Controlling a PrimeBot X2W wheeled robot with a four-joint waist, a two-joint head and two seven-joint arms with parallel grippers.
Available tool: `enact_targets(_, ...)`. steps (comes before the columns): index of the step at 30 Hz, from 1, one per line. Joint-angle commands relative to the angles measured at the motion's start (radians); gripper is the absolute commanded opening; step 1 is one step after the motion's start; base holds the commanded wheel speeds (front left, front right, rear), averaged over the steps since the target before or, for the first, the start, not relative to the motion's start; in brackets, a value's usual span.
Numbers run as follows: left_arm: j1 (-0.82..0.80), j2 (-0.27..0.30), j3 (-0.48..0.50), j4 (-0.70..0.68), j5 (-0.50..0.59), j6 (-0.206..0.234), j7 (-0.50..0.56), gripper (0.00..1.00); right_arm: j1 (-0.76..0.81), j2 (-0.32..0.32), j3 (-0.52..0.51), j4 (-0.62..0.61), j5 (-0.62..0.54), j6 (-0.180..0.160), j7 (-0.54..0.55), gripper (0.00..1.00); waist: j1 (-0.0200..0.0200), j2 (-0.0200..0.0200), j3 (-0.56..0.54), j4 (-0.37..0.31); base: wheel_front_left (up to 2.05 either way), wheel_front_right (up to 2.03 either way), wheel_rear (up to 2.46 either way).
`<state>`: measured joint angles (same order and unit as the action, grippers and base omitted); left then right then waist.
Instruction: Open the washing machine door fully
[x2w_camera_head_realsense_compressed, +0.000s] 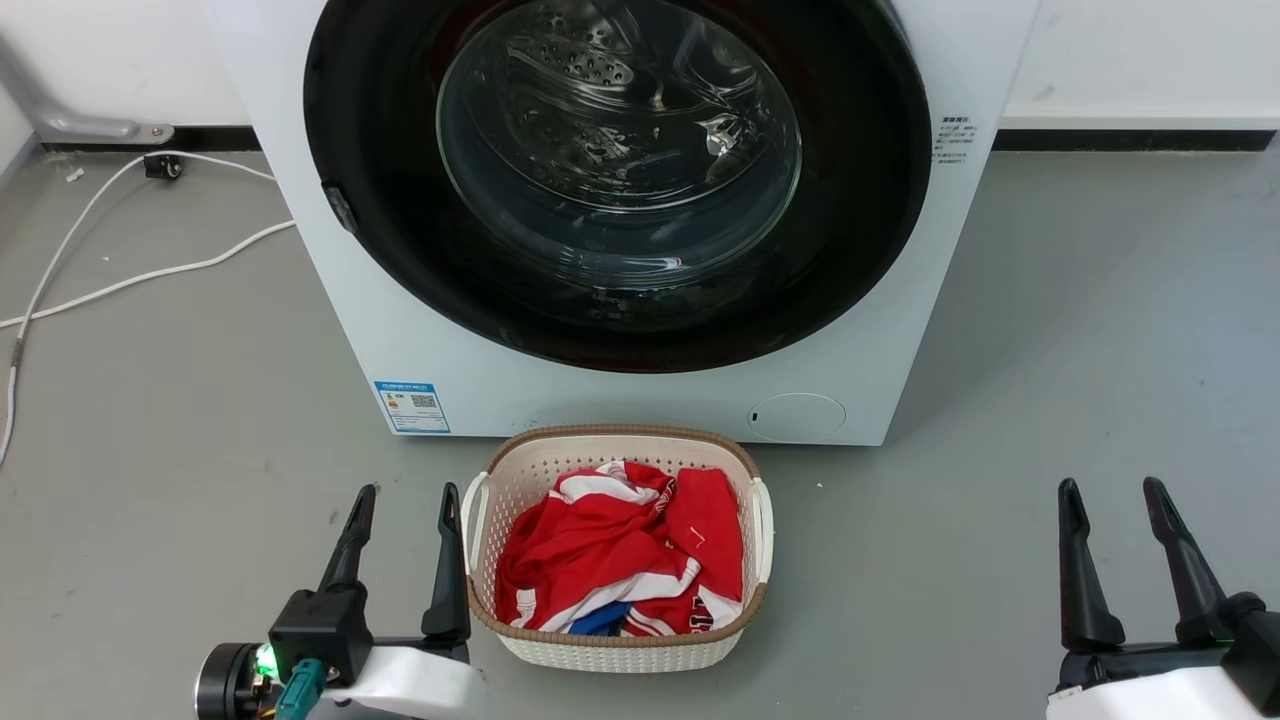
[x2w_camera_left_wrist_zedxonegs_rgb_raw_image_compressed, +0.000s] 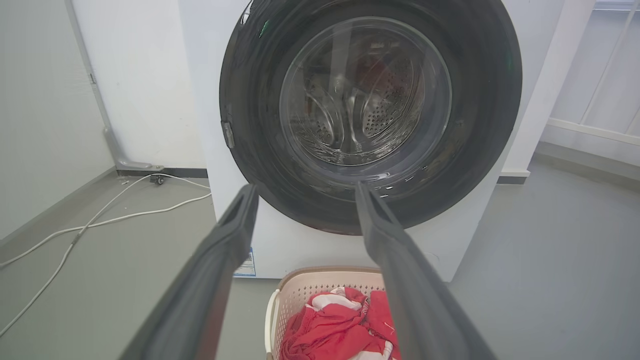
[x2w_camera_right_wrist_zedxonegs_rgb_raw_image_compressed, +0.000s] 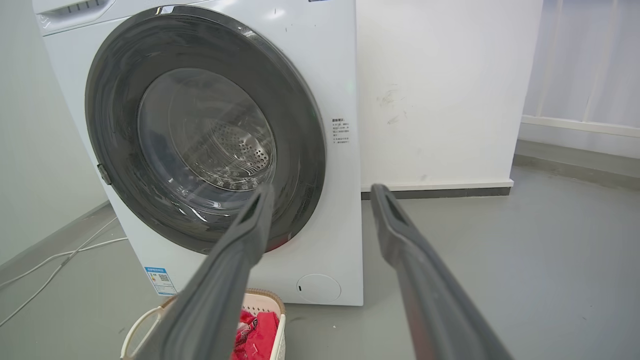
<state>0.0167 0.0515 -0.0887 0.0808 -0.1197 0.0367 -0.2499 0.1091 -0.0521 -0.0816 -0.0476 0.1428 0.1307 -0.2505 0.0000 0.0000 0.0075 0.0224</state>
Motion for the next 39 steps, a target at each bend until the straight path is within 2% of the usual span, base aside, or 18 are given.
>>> enact_targets(1,0.012,-0.002,-0.001,-0.002,0.017,0.005,-0.01,1.0,0.014,0.003,0.0,-0.001,-0.018,0.0,-0.009,1.0,0.0,0.0,0.0,0.0,0.0,0.0,0.0)
enact_targets(6,0.015,-0.002,-0.003,0.0,0.044,0.01,-0.018,1.0,0.02,0.003,-0.001,0.008,-0.039,0.0,-0.017,1.0,0.0,0.0,0.0,0.0,0.0,0.0,0.0)
enact_targets(31,0.016,-0.002,-0.001,0.022,0.035,0.025,-0.016,1.0,-0.005,0.003,0.013,0.034,0.001,0.0,-0.015,1.0,0.0,0.0,-0.003,-0.002,0.0,0.0,0.0)
enact_targets(32,0.016,-0.002,-0.001,0.023,0.035,0.025,-0.016,1.0,-0.004,0.003,0.013,0.033,0.002,0.0,-0.015,0.43,0.0,0.0,-0.004,-0.002,0.0,0.0,0.0)
enact_targets(33,0.016,-0.002,-0.001,0.023,0.034,0.025,-0.016,1.0,-0.004,0.003,0.014,0.032,0.0,0.0,-0.015,0.0,0.0,0.0,-0.004,-0.002,0.0,0.0,0.0)
enact_targets(37,0.015,-0.002,-0.002,0.023,0.03,0.026,-0.016,1.0,-0.001,0.003,0.024,0.037,-0.006,0.0,-0.015,0.0,0.0,0.0,-0.004,-0.002,0.0,0.0,0.0)
enact_targets(39,0.014,-0.002,-0.001,0.023,0.029,0.027,-0.016,1.0,-0.002,0.003,0.022,0.037,0.062,0.0,-0.015,0.0,0.0,0.0,-0.004,-0.003,0.0,0.0,0.0)
